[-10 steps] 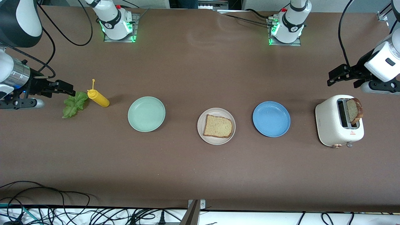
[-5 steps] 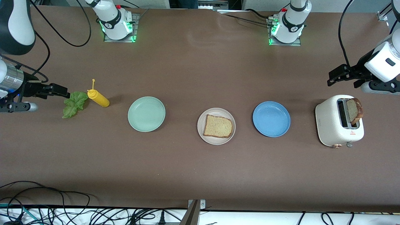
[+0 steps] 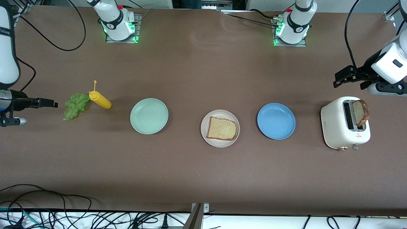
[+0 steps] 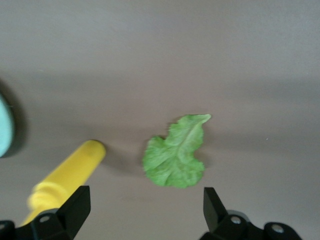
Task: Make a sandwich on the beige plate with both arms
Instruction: 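Reach the right gripper to the lettuce leaf and grasp it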
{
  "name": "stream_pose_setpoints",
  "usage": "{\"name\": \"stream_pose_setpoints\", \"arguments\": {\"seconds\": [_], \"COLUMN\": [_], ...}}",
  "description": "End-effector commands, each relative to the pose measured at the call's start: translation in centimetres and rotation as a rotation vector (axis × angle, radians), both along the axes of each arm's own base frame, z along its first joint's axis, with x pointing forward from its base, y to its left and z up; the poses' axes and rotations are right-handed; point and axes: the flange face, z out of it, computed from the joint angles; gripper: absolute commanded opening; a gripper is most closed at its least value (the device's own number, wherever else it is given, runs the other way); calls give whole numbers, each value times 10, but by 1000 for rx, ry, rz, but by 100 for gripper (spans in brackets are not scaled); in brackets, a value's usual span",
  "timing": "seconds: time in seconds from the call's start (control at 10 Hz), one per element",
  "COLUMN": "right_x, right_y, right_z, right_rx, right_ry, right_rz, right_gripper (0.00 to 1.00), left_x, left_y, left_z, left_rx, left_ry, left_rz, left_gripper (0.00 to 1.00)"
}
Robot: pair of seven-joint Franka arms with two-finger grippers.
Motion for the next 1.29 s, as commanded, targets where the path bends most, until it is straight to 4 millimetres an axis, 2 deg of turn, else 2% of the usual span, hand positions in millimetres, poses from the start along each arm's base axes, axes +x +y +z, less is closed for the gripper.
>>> {"name": "stream_pose_setpoints", "arguments": {"seconds": [0.0, 0.2, 0.4, 0.8, 1.1, 1.19], "right_x": [-7, -32, -50, -55, -51, -51], "right_y": [-1, -1, 1, -7, -10, -10], "right_z": [-47, -97, -125, -161, -172, -171], "right_rx": [-56, -57, -51, -43, -55, -55], "right_ry": [27, 16, 36, 51, 30, 29], "right_rz": [65, 61, 44, 38, 58, 59], "right_gripper": [100, 100, 100, 100, 100, 68], "left_x": [-1, -1, -1, -1, -1, -1], "left_y": [0, 1, 0, 1, 0, 0], "left_z": [3, 3, 3, 3, 3, 3], "left_rx": [-9, -8, -8, -8, -8, -8], "left_ry": [4, 6, 6, 6, 7, 6], "left_rz": [3, 3, 2, 5, 3, 3], "left_gripper": [100, 100, 100, 100, 100, 100]}}
